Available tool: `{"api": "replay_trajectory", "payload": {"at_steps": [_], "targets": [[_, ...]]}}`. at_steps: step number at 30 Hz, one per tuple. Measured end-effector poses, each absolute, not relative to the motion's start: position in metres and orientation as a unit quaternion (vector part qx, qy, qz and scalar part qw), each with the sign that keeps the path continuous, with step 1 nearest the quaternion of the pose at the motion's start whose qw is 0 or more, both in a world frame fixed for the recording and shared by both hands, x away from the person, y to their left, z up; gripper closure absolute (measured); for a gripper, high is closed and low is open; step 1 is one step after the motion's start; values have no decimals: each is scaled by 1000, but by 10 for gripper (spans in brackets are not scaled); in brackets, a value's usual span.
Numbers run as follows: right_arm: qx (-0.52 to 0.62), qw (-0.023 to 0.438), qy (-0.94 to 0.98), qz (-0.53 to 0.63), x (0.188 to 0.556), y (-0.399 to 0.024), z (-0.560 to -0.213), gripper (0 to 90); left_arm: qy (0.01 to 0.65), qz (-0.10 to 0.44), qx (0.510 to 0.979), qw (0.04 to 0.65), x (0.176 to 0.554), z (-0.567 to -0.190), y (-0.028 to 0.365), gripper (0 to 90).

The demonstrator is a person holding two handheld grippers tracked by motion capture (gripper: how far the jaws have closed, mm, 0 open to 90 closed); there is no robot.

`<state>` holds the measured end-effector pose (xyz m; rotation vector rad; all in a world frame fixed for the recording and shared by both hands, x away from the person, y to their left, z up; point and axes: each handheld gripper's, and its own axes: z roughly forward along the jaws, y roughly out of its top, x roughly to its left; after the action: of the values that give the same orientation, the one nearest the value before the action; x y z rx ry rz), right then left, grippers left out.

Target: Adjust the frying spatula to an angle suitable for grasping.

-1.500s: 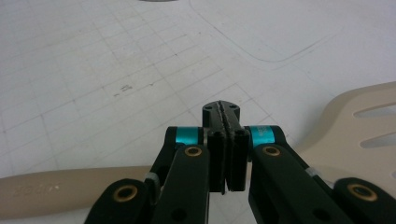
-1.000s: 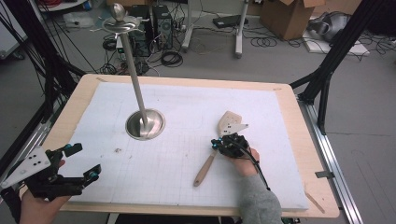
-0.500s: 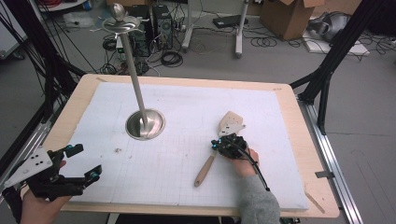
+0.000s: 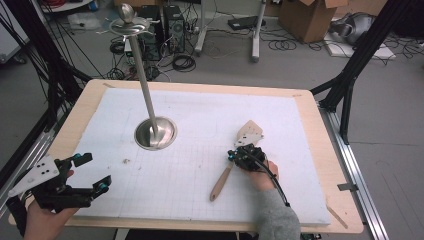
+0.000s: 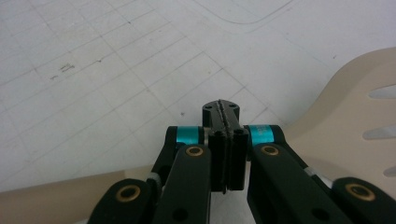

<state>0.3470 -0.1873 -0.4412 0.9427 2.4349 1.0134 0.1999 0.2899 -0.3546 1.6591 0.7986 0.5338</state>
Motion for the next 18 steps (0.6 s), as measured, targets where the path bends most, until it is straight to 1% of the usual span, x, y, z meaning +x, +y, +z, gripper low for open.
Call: {"api": "replay_trajectory", "payload": {"at_steps": [9, 18], "targets": [[340, 163, 854, 359, 342, -195, -441, 900, 342, 232, 704, 578, 200, -354, 295, 52], [346, 157, 852, 361, 337, -205, -441, 900, 336, 223, 710, 577, 207, -355, 288, 52]]}}
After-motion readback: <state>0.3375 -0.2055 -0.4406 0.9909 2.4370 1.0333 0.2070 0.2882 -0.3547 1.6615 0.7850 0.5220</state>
